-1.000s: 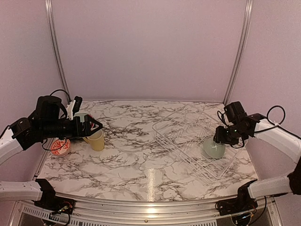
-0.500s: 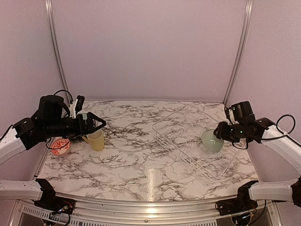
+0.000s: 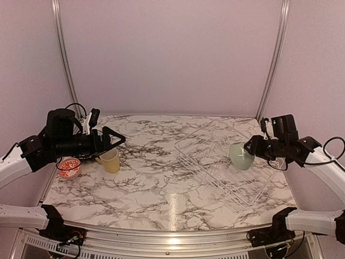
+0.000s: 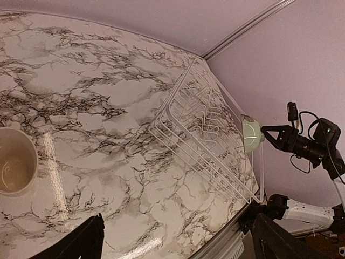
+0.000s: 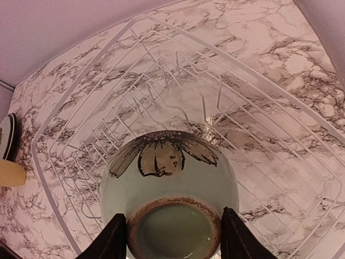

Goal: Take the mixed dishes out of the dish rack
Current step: Grab the bowl from the dish rack, then pass from the right arm to the left

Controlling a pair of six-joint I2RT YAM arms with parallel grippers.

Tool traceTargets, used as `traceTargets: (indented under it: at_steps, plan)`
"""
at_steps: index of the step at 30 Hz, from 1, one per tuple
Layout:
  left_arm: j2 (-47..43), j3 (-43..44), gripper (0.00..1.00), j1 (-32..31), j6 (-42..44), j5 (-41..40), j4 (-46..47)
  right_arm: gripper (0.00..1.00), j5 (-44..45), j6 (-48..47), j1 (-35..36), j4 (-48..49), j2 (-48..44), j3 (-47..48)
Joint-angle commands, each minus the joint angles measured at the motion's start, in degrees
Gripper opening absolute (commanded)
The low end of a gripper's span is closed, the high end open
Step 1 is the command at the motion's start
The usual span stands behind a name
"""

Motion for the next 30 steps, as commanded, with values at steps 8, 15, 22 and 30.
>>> traceTargets:
  at_steps: [8, 15, 22, 30]
  plan:
    - [2.42, -2.78, 0.99, -2.28, -5.88, 4.44, 12.2, 0.25, -16.26, 7.46, -0.38, 16.98, 1.68, 6.07]
    - [7.22, -3.86, 0.99, -6.07, -10.86, 6.61, 24.63, 0.24, -26.32, 15.52, 0.81, 27.91, 6.7, 6.15]
    - [14.53, -3.03, 0.99, -9.52, -16.36, 7.95, 38.13, 0.24, -27.49, 19.88, 8.62, 36.35, 13.4, 9.43]
    - [23.78, 0.21, 0.97, -11.24, -20.31, 9.33, 47.53, 0.24, -28.57, 24.19, 16.75, 44.52, 20.55, 12.63]
